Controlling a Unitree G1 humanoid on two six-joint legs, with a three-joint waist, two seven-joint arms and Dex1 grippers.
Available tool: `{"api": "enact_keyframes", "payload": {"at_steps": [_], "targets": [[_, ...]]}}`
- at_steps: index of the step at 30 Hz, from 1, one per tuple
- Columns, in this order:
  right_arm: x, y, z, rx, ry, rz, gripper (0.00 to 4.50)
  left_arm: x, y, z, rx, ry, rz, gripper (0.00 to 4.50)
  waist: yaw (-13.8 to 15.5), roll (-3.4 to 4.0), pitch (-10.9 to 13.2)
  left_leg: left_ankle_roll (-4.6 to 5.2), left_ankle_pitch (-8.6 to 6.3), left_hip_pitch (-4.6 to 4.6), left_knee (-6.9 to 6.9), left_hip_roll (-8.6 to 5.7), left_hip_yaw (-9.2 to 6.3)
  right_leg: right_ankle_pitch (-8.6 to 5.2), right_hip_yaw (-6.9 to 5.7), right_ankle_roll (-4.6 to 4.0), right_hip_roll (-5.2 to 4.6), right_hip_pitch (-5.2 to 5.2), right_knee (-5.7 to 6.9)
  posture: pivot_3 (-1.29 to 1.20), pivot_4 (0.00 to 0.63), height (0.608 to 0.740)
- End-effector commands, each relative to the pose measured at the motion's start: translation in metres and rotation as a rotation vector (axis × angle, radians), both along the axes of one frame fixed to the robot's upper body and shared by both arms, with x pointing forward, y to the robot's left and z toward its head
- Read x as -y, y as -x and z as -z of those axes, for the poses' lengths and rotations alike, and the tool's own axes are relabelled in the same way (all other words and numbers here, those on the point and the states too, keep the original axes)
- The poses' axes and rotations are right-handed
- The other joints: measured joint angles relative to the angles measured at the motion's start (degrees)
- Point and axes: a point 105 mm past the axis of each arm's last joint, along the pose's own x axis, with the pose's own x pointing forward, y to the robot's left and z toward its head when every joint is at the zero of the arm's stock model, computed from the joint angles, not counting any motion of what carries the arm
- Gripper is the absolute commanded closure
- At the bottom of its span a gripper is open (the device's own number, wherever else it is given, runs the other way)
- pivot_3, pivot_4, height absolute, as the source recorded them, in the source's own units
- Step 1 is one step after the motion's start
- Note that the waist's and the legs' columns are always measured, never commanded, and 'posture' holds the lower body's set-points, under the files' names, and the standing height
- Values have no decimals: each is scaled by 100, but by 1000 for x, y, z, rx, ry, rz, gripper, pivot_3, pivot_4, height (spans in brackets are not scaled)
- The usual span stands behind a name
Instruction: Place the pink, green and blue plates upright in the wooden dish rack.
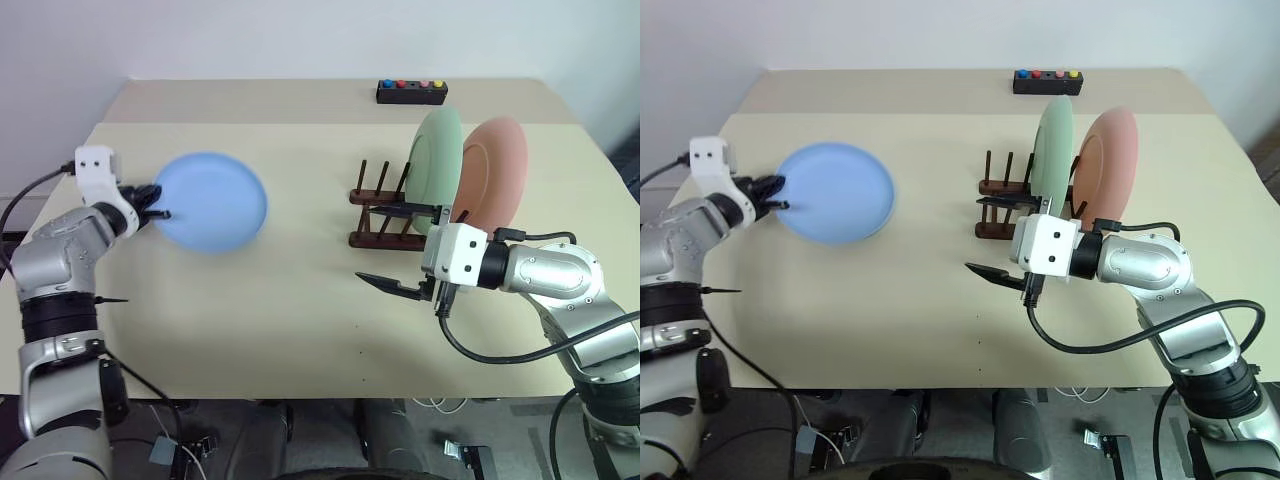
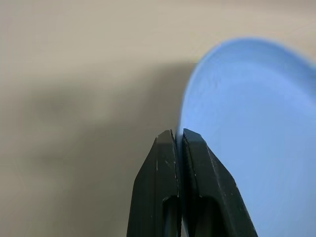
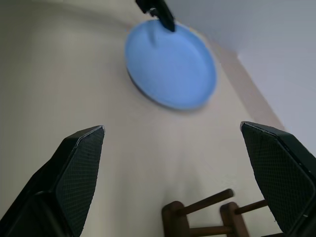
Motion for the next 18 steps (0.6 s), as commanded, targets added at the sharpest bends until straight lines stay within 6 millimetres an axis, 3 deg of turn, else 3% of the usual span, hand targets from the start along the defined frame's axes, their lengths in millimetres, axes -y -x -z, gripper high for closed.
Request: {"api": "enact_keyframes", "payload": {"at_steps": [1, 6, 8, 13, 18], "targets": [[-2, -7, -18, 143, 22, 22, 0, 34, 0, -58, 227, 14, 27, 4482, -4, 0, 0, 0, 0, 0, 0, 0, 0, 0, 0, 0, 0, -1, 1, 0, 150, 740], [-4, -29, -30, 301, 88, 99, 0, 96, 4, -100, 370, 20, 119, 4482, 8, -2, 1, -2, 1, -1, 1, -1, 1, 2, 0, -1, 0, -1, 0, 0, 150, 740], [-5, -35, -33, 347, 106, 122, 0, 112, 5, -111, 400, 19, 137, 4482, 4, -2, 1, -3, 2, -1, 1, -1, 2, 2, 0, -1, 0, -1, -1, 0, 150, 740], [-9, -47, -37, 424, 125, 160, 0, 142, 11, -121, 417, 48, 199, 4482, -26, -1, 1, -3, 2, 0, -4, -1, 5, 2, 2, -2, 1, -6, -1, 0, 150, 740], [-16, -52, -39, 506, 151, 170, 0, 159, 17, -120, 416, 34, 251, 4482, -20, -1, 1, -5, 3, -1, -3, -1, 5, 2, 2, -2, 1, -6, -1, 0, 150, 740]]}}
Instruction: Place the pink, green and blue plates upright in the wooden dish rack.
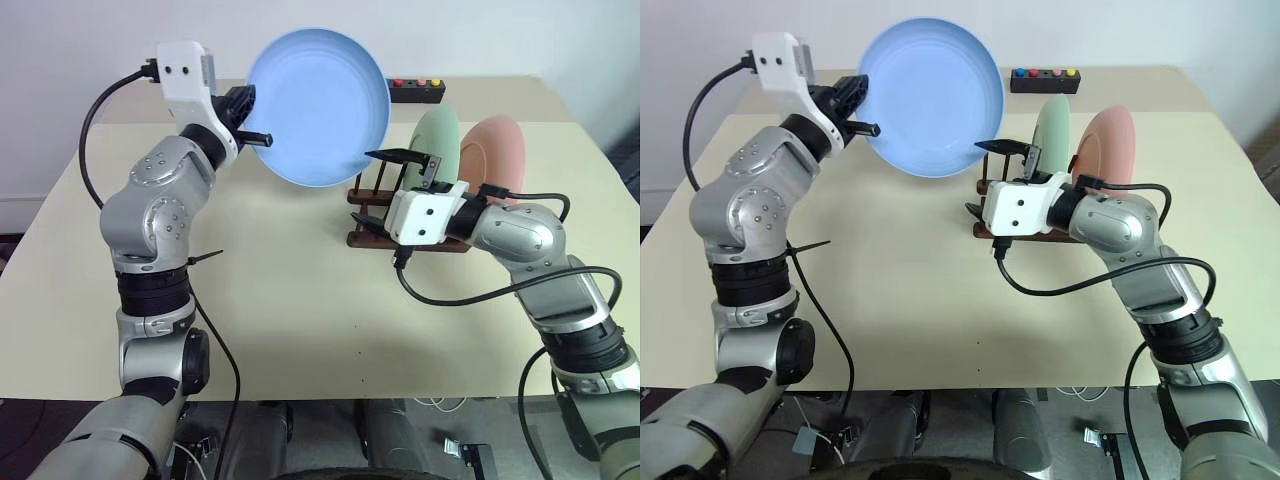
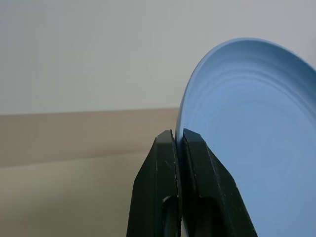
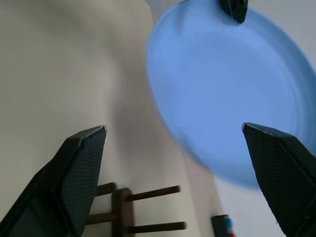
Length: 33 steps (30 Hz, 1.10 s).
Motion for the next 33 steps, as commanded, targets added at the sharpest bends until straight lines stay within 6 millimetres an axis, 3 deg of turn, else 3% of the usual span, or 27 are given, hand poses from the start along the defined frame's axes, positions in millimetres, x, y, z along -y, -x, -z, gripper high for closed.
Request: {"api": "enact_keyframes", "payload": {"at_steps": [1, 6, 8, 11, 16, 33], "targets": [[-7, 0, -13, 103, 14, -11, 0, 12, 14, -21, 83, -3, 42, 4482, 5, 0, 0, 0, 0, 0, 0, 0, 0, 0, 0, 0, 0, 0, 0, 0, 150, 740], [-17, -2, -7, 153, 73, -35, 0, 21, 17, -21, 82, 4, 64, 4482, 7, 0, 0, -1, 1, 0, 1, 0, 0, 0, 0, 0, 0, 1, 0, 0, 150, 740], [-21, -2, -5, 152, 75, -46, 516, 23, 18, -21, 78, 9, 73, 4500, 2, 0, 0, -2, 1, 0, 0, 0, 0, 0, 0, 0, 0, 1, 0, 0, 150, 740], [-22, -2, 1, 152, 96, -55, 1786, 26, 19, -20, 74, 19, 83, 4500, 4, 0, 0, -3, 2, 0, -1, 0, 0, 0, 0, 0, 0, 0, 0, 0, 150, 740], [-19, -3, 4, 173, 123, -45, 4416, 29, 21, -20, 67, 28, 97, 4500, 7, 0, 0, -3, 2, 0, 0, 0, 0, 0, 0, 0, 0, 1, 0, 0, 150, 740], [-14, -5, 7, 189, 140, -39, 4470, 26, 19, -21, 61, 62, 111, 4500, 4, 0, 0, -4, 2, 1, -1, -1, 0, 0, 0, 0, 1, 1, -1, 0, 150, 740]]}}
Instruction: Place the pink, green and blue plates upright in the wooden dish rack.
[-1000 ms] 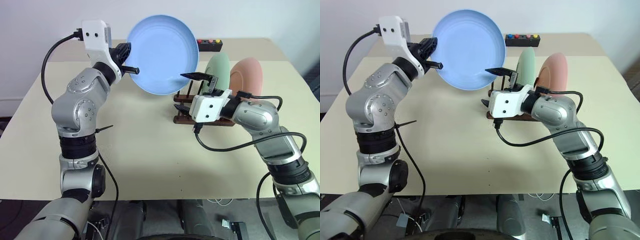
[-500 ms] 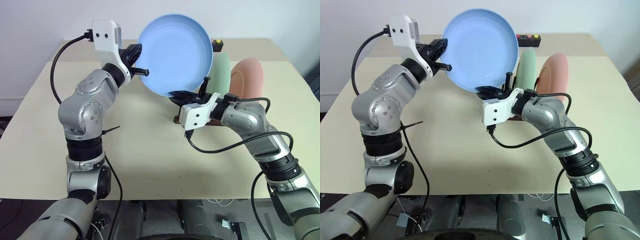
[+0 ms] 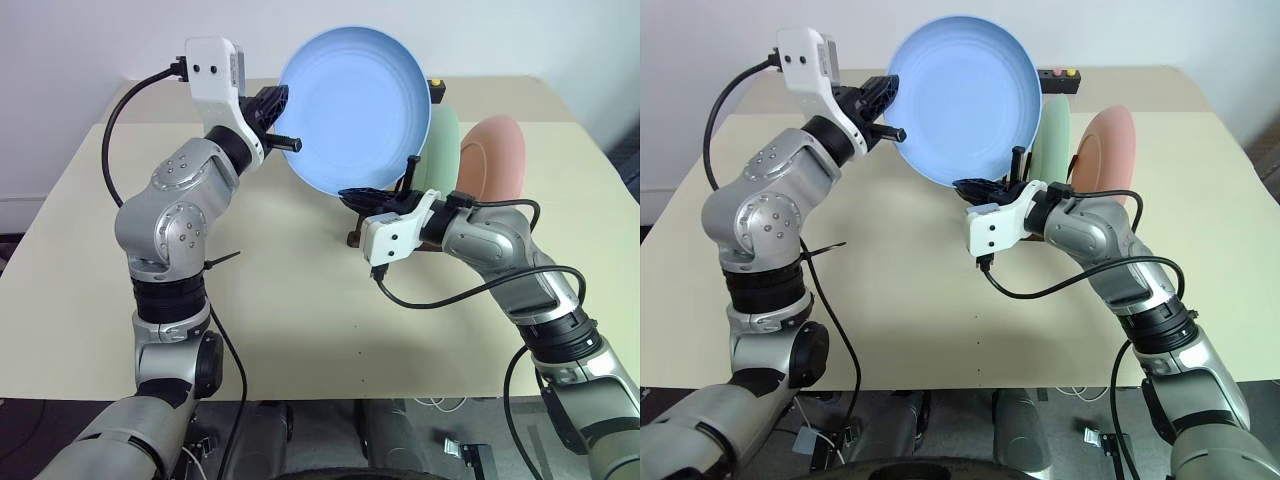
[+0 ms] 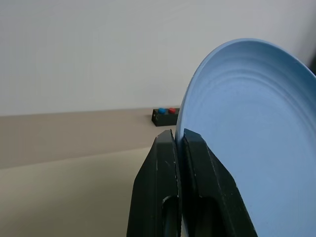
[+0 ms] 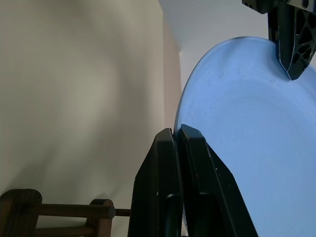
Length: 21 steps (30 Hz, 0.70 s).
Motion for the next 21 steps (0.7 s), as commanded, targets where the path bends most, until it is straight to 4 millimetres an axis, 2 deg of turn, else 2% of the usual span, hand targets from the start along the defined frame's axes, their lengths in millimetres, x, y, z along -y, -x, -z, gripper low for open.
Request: {"api": "enact_keyframes", "payload": {"at_steps": [1, 21], "targets": [[3, 1, -12, 53, -18, 0, 4470, -5, 5, -17, 58, 32, 3, 4500, 0, 0, 0, 0, 0, 0, 0, 0, 0, 0, 0, 0, 0, 0, 0, 0, 150, 740], [4, 0, -13, 88, 3, 8, 4470, -1, 9, -20, 78, 42, 30, 4500, 1, 0, 0, -1, 0, 0, 0, 0, 0, 0, 0, 0, 0, 0, 0, 0, 150, 740]]}}
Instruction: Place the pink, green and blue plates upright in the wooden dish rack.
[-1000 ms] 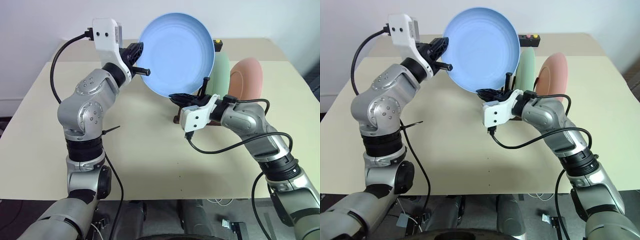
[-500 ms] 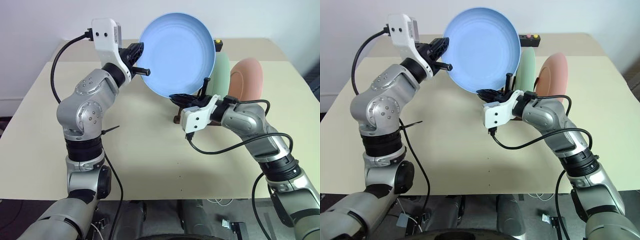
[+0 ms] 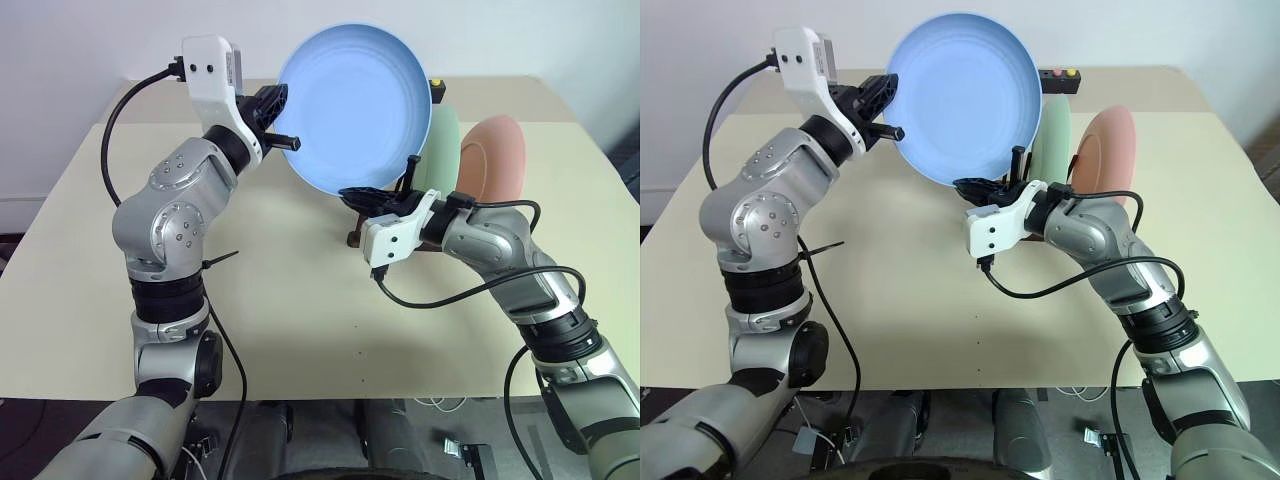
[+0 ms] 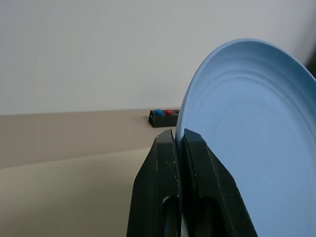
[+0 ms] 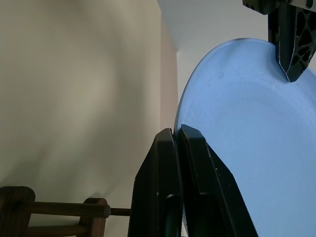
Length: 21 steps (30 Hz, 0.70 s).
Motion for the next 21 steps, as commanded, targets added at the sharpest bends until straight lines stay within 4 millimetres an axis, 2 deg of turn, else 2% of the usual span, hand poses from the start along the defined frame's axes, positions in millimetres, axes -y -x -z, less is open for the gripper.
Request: {"api": "enact_keyframes", "payload": {"at_steps": [1, 3, 10, 13, 17, 21], "targets": [[4, 1, -13, 56, -12, 7, 4492, 0, 8, -19, 78, 29, 18, 4194, 0, 0, 0, 0, 0, 0, 0, 0, 0, 0, 0, 0, 0, 0, 0, 0, 150, 740], [4, 0, -13, 59, -10, 7, 4500, 0, 10, -20, 81, 41, 34, 3574, 1, 0, 0, 0, 0, 0, 0, 0, 0, 0, 0, 0, 0, 0, 0, 0, 150, 740], [4, 2, -13, 87, 19, -3, 4500, -5, 20, -38, 172, 129, 68, 13, 0, 0, 0, 0, 0, 0, 0, 0, 0, 0, 0, 0, 0, 0, 0, 0, 150, 740], [3, 2, -14, 109, 35, -14, 4500, -17, 23, -48, 223, 178, 48, 13, -6, 0, 0, 0, 0, 0, 0, 0, 0, 0, 0, 0, 0, 0, 0, 0, 150, 740], [4, 2, -16, 146, 54, -27, 4500, -56, 21, -60, 279, 259, -37, 13, -12, 0, 0, -1, 0, 0, 0, 0, 0, 0, 0, 0, 0, 0, 0, 0, 150, 740], [2, 6, -26, 173, 16, -64, 4500, -98, 15, -55, 293, 190, -177, 13, -15, 0, 0, -1, 1, 3, -2, 0, 1, 0, 0, -1, 1, -1, 1, 0, 150, 740]]}}
